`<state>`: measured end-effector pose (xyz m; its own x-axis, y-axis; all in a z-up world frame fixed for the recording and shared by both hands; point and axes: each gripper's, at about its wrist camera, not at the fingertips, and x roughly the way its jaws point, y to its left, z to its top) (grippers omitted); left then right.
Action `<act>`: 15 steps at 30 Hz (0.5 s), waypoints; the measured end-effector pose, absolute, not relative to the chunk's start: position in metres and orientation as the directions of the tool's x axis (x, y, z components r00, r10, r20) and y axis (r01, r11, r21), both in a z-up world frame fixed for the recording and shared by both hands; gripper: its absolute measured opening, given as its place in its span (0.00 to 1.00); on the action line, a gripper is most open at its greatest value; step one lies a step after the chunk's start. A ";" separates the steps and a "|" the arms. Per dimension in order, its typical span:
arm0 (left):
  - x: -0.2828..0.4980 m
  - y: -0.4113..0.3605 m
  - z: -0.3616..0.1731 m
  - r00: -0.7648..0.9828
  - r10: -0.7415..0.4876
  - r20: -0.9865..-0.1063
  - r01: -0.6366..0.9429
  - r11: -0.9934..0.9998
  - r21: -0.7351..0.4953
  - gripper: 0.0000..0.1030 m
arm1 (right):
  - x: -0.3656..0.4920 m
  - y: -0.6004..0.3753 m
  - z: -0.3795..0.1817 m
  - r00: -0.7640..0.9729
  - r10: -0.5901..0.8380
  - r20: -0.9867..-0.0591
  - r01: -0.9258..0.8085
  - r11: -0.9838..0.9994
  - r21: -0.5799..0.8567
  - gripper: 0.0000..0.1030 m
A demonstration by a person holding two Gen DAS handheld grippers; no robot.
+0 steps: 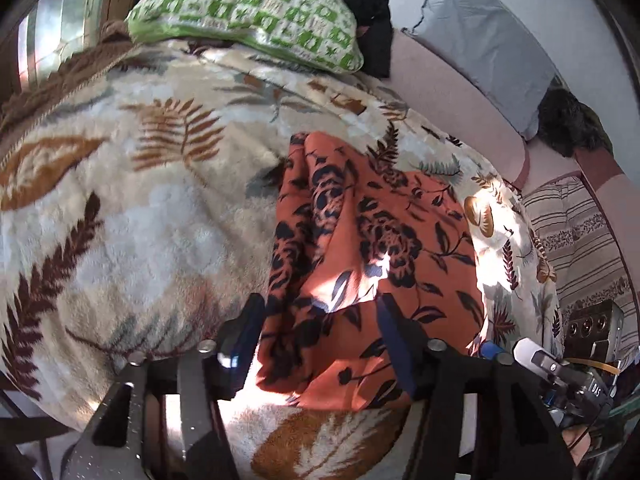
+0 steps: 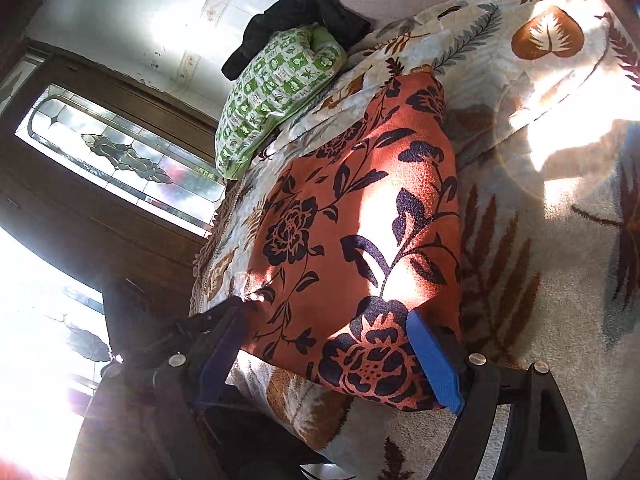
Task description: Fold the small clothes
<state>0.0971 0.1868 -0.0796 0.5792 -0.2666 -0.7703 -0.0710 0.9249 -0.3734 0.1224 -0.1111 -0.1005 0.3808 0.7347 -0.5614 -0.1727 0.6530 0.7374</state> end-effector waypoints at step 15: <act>0.176 0.158 -0.068 0.546 -0.355 -0.759 0.160 0.933 -0.322 0.15 | 0.184 -0.150 -0.109 0.373 0.693 -0.616 -0.072 0.684 0.726 0.83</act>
<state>0.1757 0.1584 -0.0677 0.5457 -0.3555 -0.7589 0.1600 0.9331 -0.3221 0.1842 -0.1497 -0.1093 0.3733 0.6935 -0.6162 -0.0720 0.6839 0.7260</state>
